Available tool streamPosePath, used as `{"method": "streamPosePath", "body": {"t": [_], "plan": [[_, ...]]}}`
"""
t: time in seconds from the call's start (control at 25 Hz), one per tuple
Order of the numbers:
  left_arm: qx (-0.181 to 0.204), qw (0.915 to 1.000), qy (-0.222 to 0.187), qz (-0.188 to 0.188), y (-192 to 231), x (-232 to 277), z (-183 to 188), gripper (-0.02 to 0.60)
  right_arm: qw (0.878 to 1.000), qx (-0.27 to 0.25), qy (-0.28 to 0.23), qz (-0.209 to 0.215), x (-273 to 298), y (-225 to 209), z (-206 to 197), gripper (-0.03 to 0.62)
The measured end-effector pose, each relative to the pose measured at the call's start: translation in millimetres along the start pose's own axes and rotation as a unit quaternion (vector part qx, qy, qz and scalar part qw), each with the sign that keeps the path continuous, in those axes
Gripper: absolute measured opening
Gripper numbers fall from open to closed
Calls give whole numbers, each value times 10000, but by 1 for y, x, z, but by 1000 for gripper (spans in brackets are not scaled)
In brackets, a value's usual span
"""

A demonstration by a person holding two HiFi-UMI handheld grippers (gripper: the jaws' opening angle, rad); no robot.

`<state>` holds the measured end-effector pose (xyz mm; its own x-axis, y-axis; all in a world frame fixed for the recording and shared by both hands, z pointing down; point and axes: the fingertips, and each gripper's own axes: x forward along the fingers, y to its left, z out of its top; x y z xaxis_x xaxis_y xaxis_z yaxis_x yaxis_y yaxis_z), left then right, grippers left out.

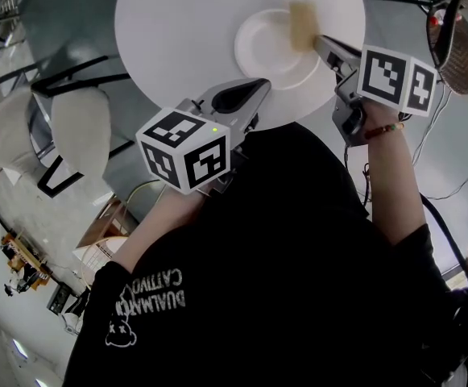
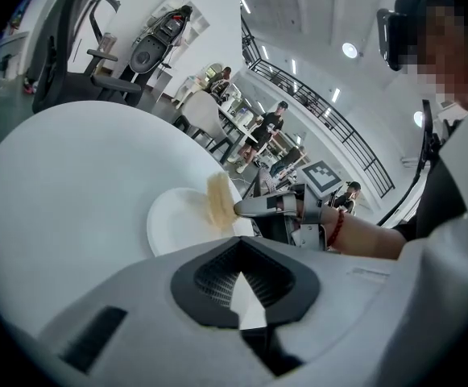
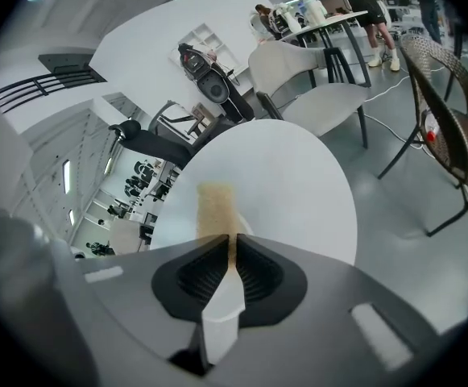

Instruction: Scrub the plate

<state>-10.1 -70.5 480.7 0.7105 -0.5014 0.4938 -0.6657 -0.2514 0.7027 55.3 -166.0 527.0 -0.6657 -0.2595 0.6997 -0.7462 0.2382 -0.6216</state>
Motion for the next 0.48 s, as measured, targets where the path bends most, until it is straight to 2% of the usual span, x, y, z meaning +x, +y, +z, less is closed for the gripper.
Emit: {"method": "streamPosePath", "body": {"t": [0.2,0.32,0.48], "plan": [[114,9998,-94,96,-20,8,14,-2,10000,45,-55,2,-25,-11,12,34],[259,9988,-145,391,-13,1,21,-2,9999,3,-1,141,-25,0,11,35],[341,9958,23,854,4,-3,23,-2,9988,-126,268,401,-12,24,5,34]]}}
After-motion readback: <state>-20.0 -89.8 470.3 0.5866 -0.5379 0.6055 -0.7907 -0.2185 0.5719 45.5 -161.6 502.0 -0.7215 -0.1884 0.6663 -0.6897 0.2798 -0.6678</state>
